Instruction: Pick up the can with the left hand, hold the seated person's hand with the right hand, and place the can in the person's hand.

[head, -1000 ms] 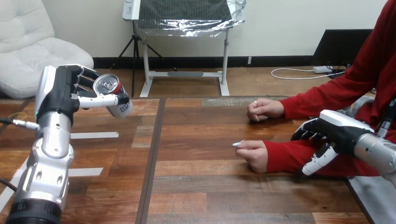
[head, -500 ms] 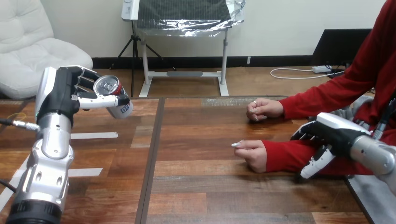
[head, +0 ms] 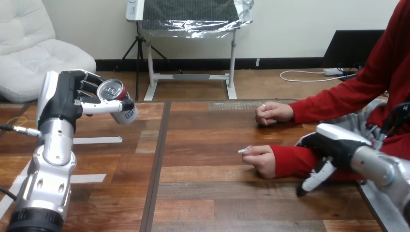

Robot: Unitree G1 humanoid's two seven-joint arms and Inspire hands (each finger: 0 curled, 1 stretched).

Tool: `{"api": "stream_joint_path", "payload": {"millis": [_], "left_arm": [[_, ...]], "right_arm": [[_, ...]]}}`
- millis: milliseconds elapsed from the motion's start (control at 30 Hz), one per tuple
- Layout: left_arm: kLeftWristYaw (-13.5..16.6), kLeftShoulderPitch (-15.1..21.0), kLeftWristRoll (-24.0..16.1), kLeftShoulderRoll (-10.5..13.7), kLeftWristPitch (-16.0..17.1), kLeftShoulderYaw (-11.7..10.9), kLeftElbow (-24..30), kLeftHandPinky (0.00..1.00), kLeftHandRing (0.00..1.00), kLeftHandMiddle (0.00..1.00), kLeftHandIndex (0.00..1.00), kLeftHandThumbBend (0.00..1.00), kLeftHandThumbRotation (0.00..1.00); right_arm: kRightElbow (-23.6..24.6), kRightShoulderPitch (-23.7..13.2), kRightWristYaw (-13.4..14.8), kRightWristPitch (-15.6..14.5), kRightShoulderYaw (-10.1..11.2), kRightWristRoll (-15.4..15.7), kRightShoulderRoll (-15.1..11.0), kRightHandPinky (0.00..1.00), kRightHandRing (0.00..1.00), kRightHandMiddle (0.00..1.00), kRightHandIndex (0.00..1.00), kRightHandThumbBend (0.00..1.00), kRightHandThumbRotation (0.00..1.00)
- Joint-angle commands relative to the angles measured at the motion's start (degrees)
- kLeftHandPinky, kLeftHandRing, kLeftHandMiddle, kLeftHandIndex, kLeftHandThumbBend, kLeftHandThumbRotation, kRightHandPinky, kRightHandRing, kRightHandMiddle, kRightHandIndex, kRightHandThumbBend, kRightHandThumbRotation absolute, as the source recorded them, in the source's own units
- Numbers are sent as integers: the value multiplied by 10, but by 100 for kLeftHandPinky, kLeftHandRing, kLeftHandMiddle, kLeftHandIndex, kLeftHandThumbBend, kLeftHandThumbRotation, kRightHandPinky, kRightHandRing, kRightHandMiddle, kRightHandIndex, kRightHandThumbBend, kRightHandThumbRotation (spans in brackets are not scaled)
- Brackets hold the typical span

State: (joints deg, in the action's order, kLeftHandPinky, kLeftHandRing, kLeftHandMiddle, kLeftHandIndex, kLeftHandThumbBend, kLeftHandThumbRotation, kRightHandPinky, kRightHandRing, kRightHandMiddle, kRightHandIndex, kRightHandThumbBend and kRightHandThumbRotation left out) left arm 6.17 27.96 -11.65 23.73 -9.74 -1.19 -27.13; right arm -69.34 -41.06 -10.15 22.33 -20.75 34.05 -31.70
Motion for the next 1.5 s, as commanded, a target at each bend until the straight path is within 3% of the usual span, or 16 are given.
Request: {"api": "stream_joint_path", "payload": {"millis": [0, 467, 1100, 1467], "left_arm": [[2, 26, 0, 5, 8, -13, 32, 32, 39, 44, 42, 83, 0], [-2, 26, 2, 6, 15, -14, 28, 33, 40, 44, 42, 82, 0], [-5, 27, 1, 8, 12, -15, 27, 34, 40, 43, 41, 83, 0], [-5, 24, 2, 8, 18, -16, 28, 34, 40, 43, 41, 82, 0]], "right_arm": [[3, -21, 29, 20, -9, 4, 11, 68, 73, 73, 70, 100, 11], [2, -7, 88, 55, -12, 0, 23, 54, 59, 64, 64, 95, 9], [-3, -6, 102, 56, -11, -4, 35, 43, 47, 53, 55, 84, 1], [-5, -5, 93, 54, -7, -13, 33, 37, 41, 48, 52, 78, 0]]}}
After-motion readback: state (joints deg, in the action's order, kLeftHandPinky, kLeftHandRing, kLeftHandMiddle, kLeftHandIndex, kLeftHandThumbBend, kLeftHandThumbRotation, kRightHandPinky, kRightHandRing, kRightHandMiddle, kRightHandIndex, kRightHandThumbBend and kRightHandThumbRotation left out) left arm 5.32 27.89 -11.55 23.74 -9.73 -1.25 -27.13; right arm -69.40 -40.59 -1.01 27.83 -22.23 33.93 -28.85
